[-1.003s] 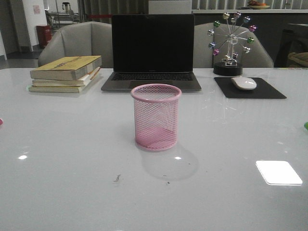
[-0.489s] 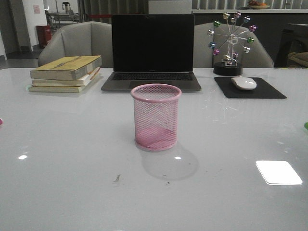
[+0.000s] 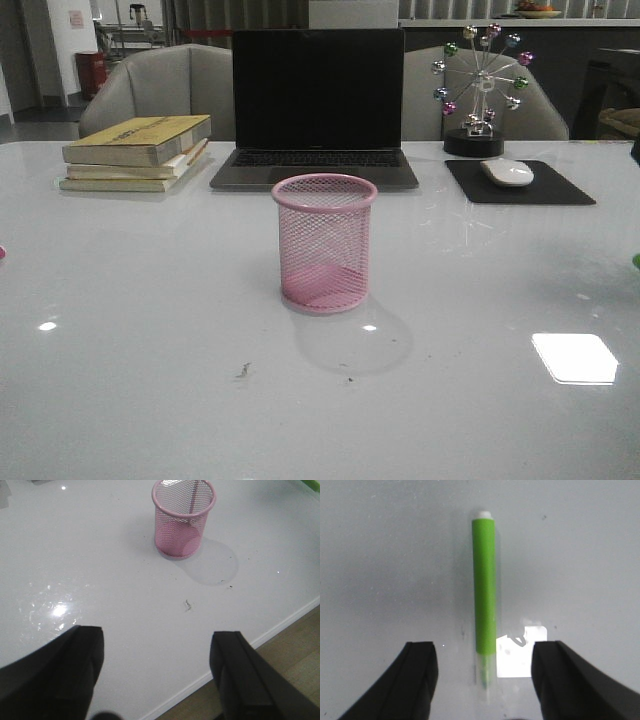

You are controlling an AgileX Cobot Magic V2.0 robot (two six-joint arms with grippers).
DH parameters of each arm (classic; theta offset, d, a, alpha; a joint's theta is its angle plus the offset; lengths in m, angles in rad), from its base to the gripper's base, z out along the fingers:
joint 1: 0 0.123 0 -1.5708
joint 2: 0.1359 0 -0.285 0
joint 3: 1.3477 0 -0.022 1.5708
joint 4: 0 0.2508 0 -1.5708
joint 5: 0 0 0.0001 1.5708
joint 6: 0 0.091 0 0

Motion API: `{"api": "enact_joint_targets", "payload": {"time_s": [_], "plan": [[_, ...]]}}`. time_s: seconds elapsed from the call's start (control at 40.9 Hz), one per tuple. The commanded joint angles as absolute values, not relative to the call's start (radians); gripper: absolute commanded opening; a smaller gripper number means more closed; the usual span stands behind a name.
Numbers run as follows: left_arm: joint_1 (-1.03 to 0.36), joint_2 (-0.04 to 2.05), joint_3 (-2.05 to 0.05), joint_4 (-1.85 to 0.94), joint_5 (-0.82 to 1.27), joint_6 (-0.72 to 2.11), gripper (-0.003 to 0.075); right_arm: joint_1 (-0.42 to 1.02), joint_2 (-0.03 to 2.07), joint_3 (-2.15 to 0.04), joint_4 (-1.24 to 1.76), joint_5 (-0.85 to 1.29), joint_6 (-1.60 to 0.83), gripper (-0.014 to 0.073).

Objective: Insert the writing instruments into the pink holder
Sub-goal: 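Lower the right gripper over the green marker and close on it, then lift the green marker upright with the right gripper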

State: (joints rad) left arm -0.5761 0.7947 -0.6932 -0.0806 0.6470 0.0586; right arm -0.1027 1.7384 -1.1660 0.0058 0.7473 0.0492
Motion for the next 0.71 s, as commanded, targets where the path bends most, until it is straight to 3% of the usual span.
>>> {"api": "enact_joint_targets", "payload": {"time_s": [0.0,0.342,0.685], "plan": [[-0.583,0.793,-0.725,-0.108,0.575,0.059,0.0509,-0.109,1.772,-1.271,0.0,0.758,0.026,0.0518],[-0.583,0.793,-0.725,-0.114,0.575,0.059,0.0509,-0.109,1.97,-1.491,0.078,0.852,-0.059,0.0518],[-0.583,0.793,-0.725,-0.131,0.575,0.059,0.0509,-0.121,2.001,-1.521,0.062,0.83,-0.06,0.0518]]}}
